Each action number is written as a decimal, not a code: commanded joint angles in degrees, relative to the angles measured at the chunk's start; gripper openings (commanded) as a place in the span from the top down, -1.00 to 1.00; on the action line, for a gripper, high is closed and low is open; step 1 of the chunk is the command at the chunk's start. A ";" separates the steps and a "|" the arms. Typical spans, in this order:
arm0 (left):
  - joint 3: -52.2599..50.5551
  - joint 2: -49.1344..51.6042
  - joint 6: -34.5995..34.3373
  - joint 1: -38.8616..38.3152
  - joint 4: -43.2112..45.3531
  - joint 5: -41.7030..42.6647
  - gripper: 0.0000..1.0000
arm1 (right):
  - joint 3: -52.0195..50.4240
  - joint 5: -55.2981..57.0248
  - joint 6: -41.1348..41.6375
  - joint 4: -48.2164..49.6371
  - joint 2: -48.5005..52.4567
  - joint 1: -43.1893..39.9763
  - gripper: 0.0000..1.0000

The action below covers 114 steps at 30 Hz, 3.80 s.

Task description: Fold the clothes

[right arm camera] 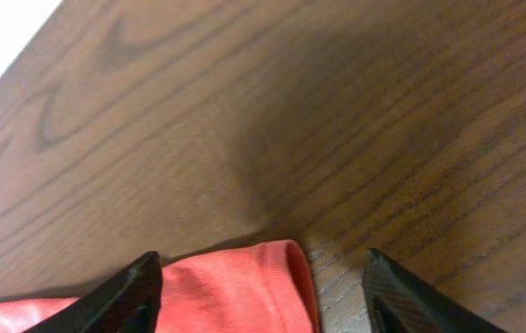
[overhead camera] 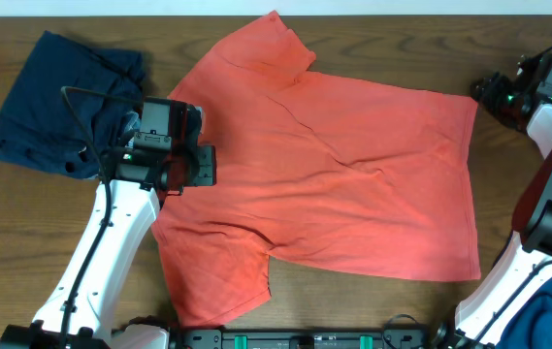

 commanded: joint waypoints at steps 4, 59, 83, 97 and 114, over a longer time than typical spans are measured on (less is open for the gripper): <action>0.50 -0.31 0.50 -0.13 -0.33 -0.09 0.00 | 1.14 -1.70 -1.62 0.39 4.11 0.70 -0.22; -0.20 -0.33 -5.40 14.91 -16.85 -0.48 -0.47 | 1.16 -13.07 -2.89 -24.35 -42.99 -1.44 -0.98; -22.71 -0.09 -12.26 17.70 -14.95 9.14 0.05 | -7.91 1.14 -5.20 -54.86 -47.04 2.49 -0.98; -30.05 -0.09 -21.75 12.33 -8.79 7.39 0.09 | -8.68 1.64 -5.25 -52.54 -47.04 2.49 -0.98; -29.14 9.92 -23.12 11.78 -5.18 12.81 0.88 | -8.68 1.60 -5.25 -49.92 -47.06 1.33 -0.99</action>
